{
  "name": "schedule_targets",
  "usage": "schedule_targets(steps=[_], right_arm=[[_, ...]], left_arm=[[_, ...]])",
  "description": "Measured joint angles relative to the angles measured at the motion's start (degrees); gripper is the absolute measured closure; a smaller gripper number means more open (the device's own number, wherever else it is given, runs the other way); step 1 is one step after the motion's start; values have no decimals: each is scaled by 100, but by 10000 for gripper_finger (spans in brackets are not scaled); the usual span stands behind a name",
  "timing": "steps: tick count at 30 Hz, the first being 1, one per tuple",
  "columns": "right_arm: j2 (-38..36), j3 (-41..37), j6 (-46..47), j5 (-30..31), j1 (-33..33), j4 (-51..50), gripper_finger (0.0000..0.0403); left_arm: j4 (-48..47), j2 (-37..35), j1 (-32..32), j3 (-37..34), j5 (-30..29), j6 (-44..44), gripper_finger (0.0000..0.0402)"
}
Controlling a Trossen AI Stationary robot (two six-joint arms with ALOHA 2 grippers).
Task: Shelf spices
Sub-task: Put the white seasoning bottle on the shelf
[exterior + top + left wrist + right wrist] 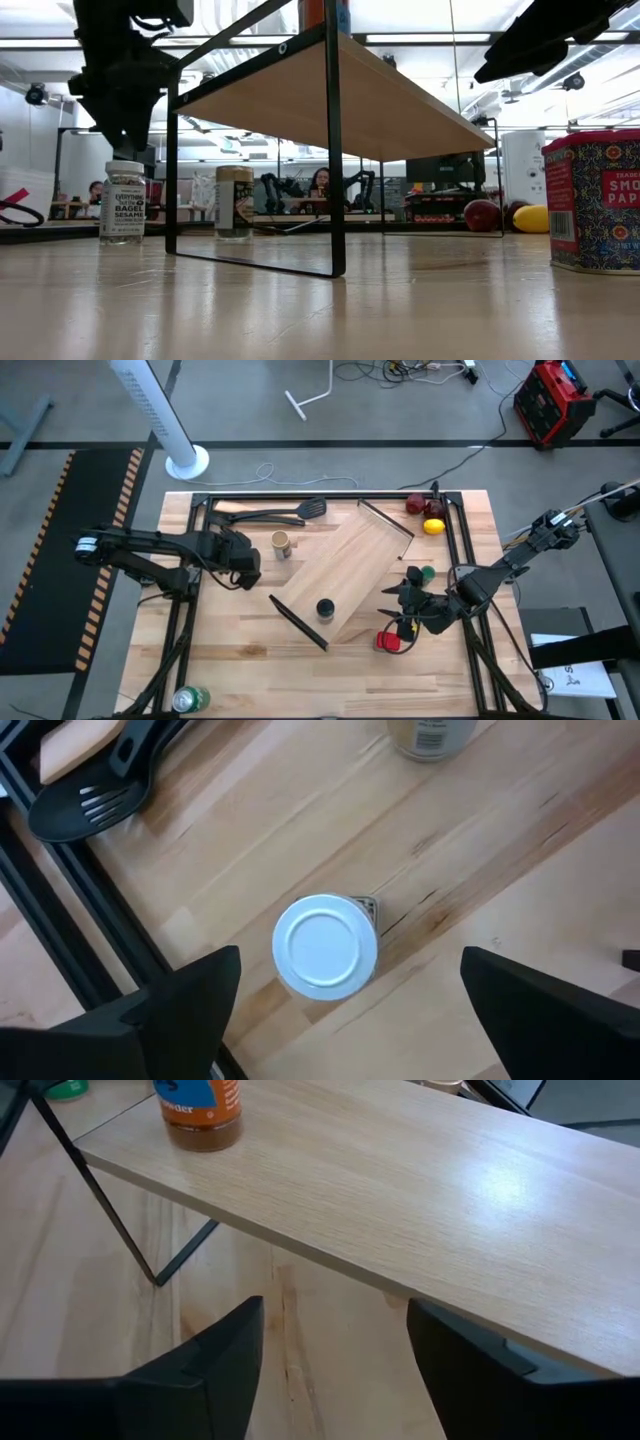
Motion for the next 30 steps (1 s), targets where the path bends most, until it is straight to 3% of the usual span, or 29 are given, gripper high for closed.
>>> schedule_targets(steps=[8,20,30], right_arm=[[0,0,0,-33,0,0,187],[0,0,0,-33,0,46,171],[0,0,-61,-31,0,46,186]], left_arm=[[117,2,15,-278,101,-44,33],[911,2,163,-1041,103,-66,37],[1634,20,195,-1537,201,-39,53]])
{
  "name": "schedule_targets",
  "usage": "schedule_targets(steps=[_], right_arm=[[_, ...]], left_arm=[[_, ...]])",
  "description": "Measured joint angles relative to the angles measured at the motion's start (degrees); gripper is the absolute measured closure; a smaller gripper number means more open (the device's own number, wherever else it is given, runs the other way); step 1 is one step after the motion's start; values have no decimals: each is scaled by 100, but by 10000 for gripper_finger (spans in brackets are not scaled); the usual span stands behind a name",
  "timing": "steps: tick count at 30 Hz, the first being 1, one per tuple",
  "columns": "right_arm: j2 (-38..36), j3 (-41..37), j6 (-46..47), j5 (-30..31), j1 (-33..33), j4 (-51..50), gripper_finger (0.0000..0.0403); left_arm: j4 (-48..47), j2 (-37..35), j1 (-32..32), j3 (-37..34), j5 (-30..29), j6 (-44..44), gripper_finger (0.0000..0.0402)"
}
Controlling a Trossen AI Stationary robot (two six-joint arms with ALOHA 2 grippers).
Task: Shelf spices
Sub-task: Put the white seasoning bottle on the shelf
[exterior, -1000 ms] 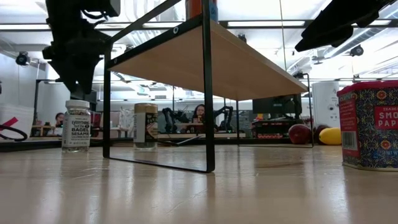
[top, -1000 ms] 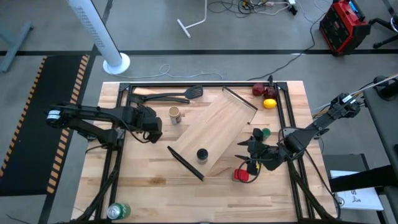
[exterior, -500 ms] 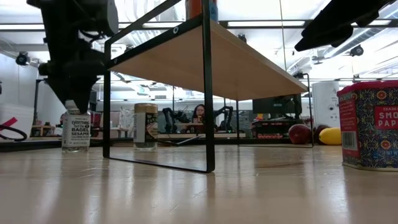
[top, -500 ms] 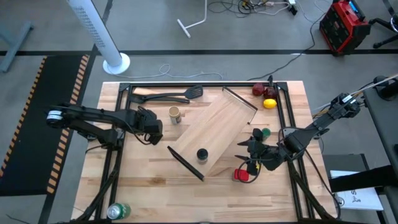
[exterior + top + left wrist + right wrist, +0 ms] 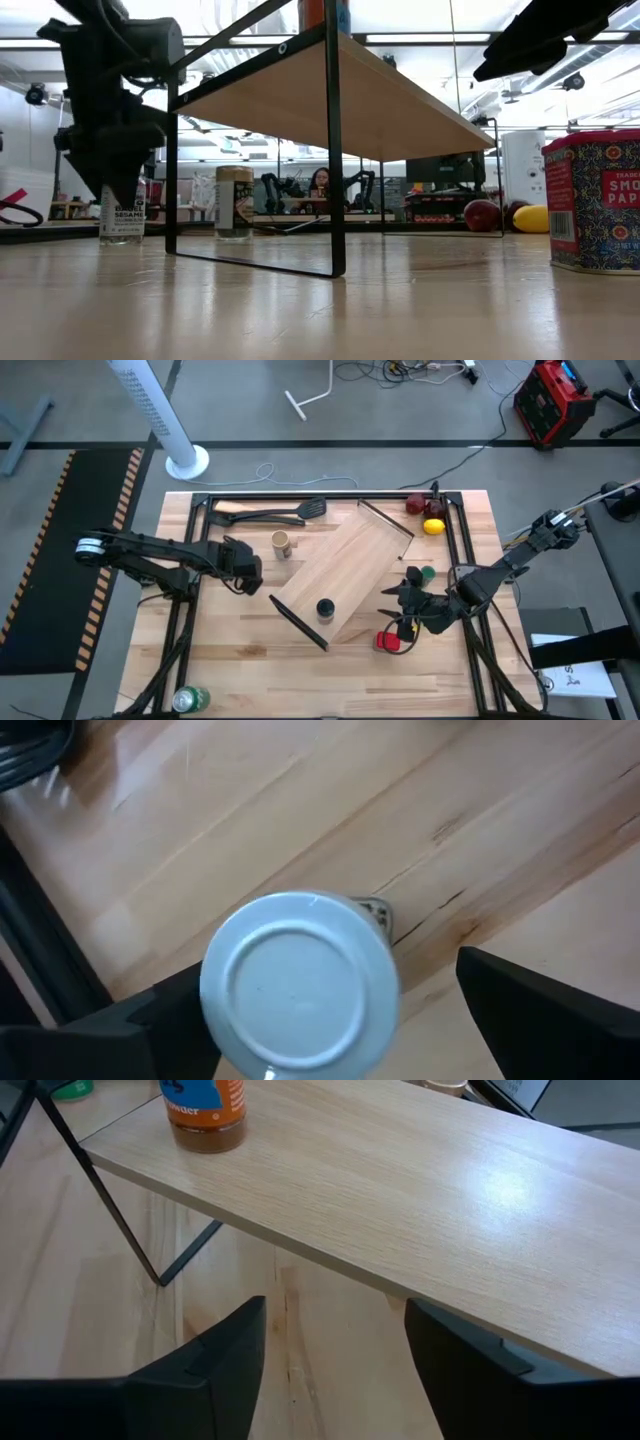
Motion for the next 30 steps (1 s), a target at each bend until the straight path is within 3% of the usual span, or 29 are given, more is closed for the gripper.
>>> schedule_targets(steps=[5,19,30], right_arm=[[0,0,4,0,0,30,184],[0,0,2,1,0,44,188],[0,0,0,1,0,42,177]], left_arm=[[233,4,9,-225,306,-4,67],[582,56,39,-265,115,91,129],[851,466,37,-241,-151,165,217]])
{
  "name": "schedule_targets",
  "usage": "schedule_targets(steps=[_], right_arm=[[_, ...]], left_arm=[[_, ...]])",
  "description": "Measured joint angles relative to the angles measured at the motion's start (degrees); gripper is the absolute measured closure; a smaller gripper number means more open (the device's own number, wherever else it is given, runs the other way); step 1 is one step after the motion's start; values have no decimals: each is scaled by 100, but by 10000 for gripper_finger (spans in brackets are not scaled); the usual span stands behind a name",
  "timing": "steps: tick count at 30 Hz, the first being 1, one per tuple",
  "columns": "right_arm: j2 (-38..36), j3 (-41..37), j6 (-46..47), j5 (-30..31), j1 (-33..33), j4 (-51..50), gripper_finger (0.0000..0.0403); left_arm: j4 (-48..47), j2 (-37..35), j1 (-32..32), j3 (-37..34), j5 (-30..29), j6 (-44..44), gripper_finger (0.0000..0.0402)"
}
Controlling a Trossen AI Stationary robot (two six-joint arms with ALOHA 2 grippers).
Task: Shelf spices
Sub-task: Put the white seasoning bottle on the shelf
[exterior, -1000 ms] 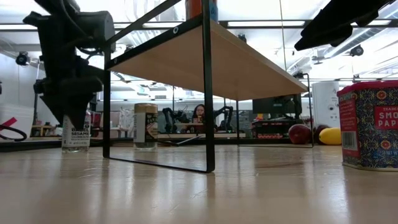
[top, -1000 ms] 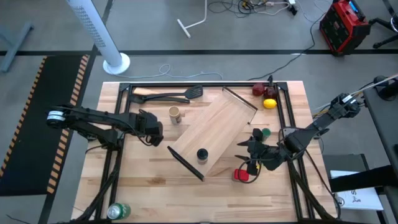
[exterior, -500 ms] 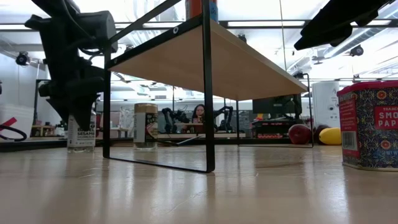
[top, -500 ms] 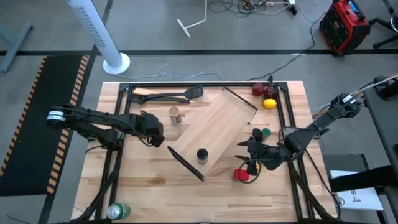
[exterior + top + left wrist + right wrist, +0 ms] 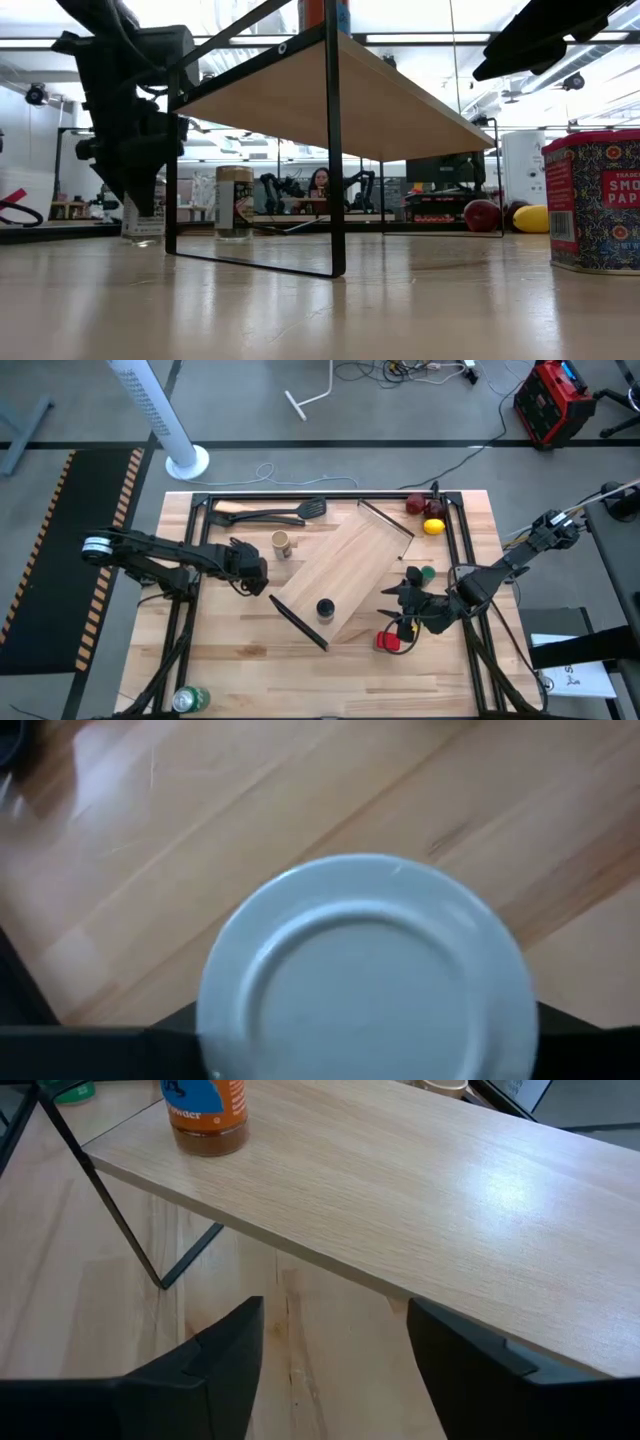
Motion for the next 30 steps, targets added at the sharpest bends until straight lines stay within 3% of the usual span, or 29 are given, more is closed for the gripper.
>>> schedule_targets(steps=[10,18,24,30], right_arm=[[0,0,0,0,0,-1,189],[0,0,0,0,0,-5,186],[0,0,0,-1,0,-5,177],[0,0,0,0,0,-7,182]], left_arm=[[-256,-108,-5,691,530,338,217],[-1489,-160,-26,2163,429,501,217],[-1570,-82,-138,3296,557,363,217],[-1786,474,-507,4130,988,206,217]])
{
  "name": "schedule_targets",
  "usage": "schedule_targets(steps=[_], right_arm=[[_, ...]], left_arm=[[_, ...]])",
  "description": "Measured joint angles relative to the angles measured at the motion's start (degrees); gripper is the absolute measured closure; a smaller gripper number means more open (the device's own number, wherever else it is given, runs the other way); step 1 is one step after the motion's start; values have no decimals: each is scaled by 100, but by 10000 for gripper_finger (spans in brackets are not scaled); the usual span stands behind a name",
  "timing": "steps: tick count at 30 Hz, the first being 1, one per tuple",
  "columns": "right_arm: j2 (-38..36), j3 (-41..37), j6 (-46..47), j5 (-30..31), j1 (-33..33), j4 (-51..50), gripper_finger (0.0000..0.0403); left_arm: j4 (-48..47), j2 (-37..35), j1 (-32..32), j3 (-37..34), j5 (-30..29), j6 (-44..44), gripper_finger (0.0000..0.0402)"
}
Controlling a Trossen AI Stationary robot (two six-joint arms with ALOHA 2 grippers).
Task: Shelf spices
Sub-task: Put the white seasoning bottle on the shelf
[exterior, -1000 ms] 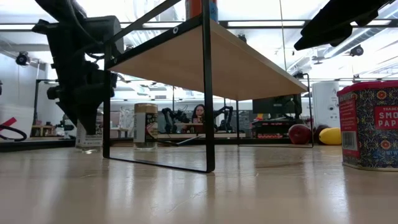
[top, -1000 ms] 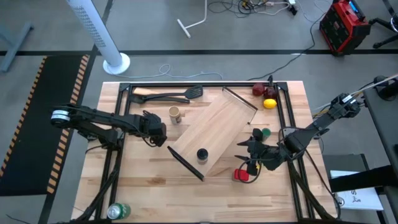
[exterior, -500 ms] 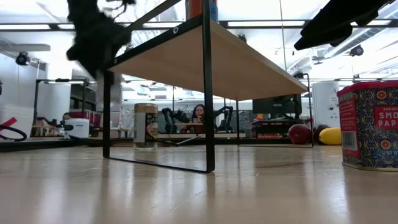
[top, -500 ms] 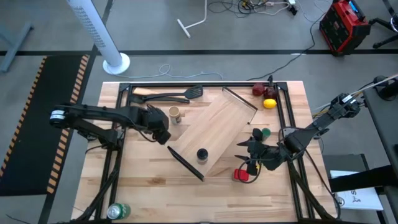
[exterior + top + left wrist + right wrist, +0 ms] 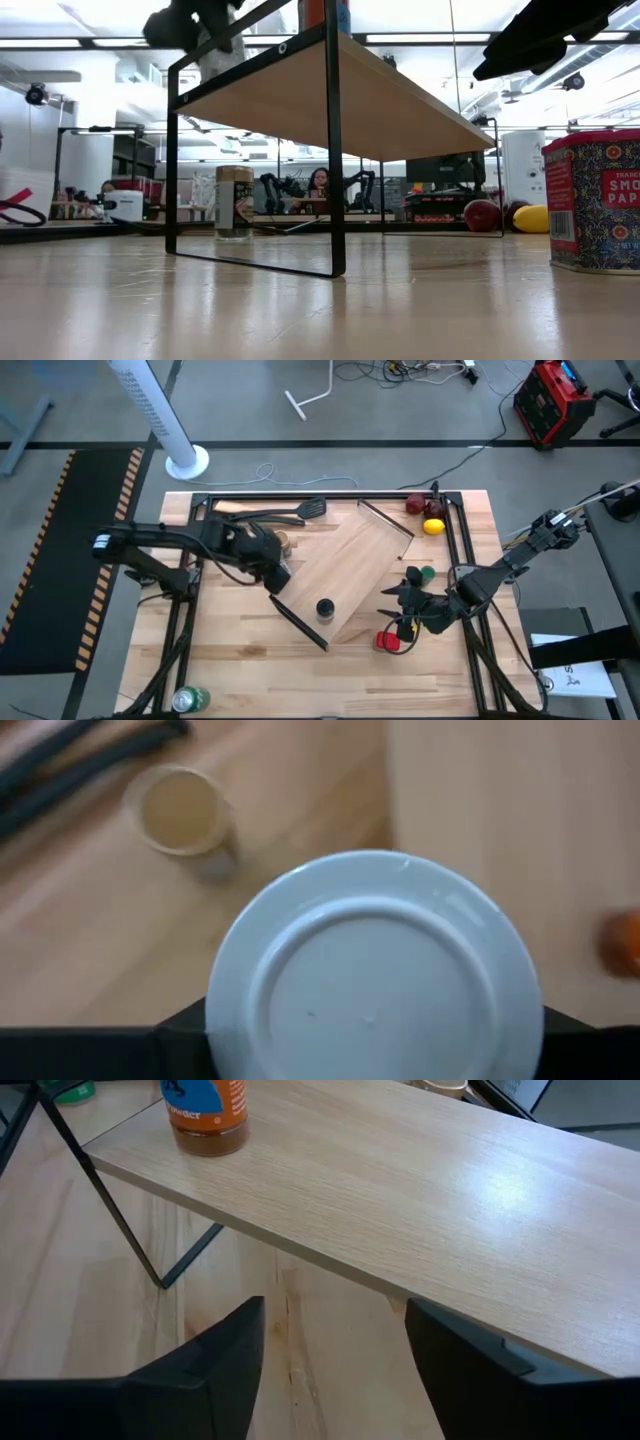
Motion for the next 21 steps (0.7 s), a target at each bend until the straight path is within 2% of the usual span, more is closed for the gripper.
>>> schedule_targets(steps=[4,12,21], right_arm=[[0,0,0,0,0,-2,190],[0,0,4,-2,0,-2,185],[0,0,4,-9,13,-7,178]], left_arm=[[-226,539,-321,567,224,-11,217],[-935,1547,-666,1750,227,133,217],[-1046,1887,-768,2045,64,163,212]])
